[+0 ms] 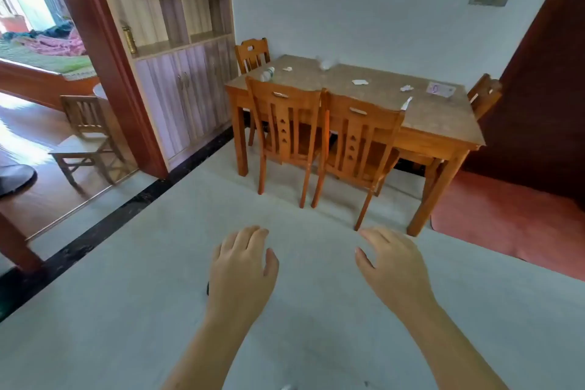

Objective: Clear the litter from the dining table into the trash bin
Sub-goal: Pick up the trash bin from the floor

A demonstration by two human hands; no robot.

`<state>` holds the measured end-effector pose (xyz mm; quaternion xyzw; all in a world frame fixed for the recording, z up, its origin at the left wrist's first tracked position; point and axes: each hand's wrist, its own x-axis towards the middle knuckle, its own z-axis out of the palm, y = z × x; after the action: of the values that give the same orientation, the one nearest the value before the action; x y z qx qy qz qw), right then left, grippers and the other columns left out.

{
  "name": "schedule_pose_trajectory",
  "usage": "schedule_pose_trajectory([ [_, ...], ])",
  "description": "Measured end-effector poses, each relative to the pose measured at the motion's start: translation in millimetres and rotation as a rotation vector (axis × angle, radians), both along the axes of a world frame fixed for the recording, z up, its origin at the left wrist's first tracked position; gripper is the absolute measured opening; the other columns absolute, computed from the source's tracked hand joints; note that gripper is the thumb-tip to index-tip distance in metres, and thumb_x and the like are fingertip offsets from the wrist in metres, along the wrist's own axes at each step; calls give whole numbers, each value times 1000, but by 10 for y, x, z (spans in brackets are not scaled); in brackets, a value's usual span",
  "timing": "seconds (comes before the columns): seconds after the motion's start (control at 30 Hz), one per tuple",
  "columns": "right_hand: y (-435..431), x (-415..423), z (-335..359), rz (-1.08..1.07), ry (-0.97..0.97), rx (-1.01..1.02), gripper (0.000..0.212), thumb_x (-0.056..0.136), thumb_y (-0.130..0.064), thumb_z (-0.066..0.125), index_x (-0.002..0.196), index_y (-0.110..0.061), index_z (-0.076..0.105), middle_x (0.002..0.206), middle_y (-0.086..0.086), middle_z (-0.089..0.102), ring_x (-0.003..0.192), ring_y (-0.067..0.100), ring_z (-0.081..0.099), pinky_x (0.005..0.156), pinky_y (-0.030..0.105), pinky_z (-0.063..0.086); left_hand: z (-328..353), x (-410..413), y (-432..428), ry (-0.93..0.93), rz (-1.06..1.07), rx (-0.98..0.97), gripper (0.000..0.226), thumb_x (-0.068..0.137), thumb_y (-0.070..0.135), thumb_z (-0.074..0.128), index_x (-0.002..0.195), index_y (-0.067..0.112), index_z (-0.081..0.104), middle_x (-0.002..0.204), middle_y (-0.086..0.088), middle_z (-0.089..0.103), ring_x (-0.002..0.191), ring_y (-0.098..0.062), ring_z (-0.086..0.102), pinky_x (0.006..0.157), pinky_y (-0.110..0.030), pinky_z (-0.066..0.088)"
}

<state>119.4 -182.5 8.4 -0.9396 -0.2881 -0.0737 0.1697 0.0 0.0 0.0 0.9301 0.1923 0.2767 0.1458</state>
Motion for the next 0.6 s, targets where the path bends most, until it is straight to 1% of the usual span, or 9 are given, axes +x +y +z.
schedule_pose_trajectory([
  [0.1,330,333,-174,8,9,41,30,85,-23,55,112,-10,59,114,7,64,107,27,56,93,40,41,-169,266,299,8,35,-27,25,70,1,72,95,1,68,96,-13,71,82,-35,66,70,-43,50],
  [0.17,558,565,-241,7,63,30,31,85,-23,54,113,-10,58,115,8,64,106,27,56,93,40,40,-240,426,530,53,55,-47,21,75,5,66,95,1,68,98,-13,71,84,-36,65,72,-44,49],
  [0.23,770,790,-298,9,85,41,31,86,-23,53,114,-10,57,116,8,63,107,27,55,94,39,40,-280,587,752,91,83,-72,24,76,12,58,95,1,68,98,-13,71,85,-36,65,71,-45,50],
  [0.37,1187,1167,-403,28,102,41,31,86,-23,53,114,-10,57,116,8,63,107,26,55,94,38,40,-362,906,1172,133,115,-65,27,73,11,56,94,0,68,96,-15,71,82,-37,66,68,-46,51],
  [0.5,1629,1364,-566,22,161,37,29,84,-20,57,110,-7,60,110,11,65,102,28,58,90,40,42,-542,1088,1585,156,142,-96,26,74,11,56,94,0,68,95,-15,71,82,-36,66,70,-45,51],
  [0.6,2017,1445,-754,17,218,8,28,82,-18,59,108,-6,61,108,12,67,99,30,59,88,41,44,-744,1150,1970,203,154,-147,30,78,16,48,94,-1,67,95,-16,70,81,-37,66,70,-45,51],
])
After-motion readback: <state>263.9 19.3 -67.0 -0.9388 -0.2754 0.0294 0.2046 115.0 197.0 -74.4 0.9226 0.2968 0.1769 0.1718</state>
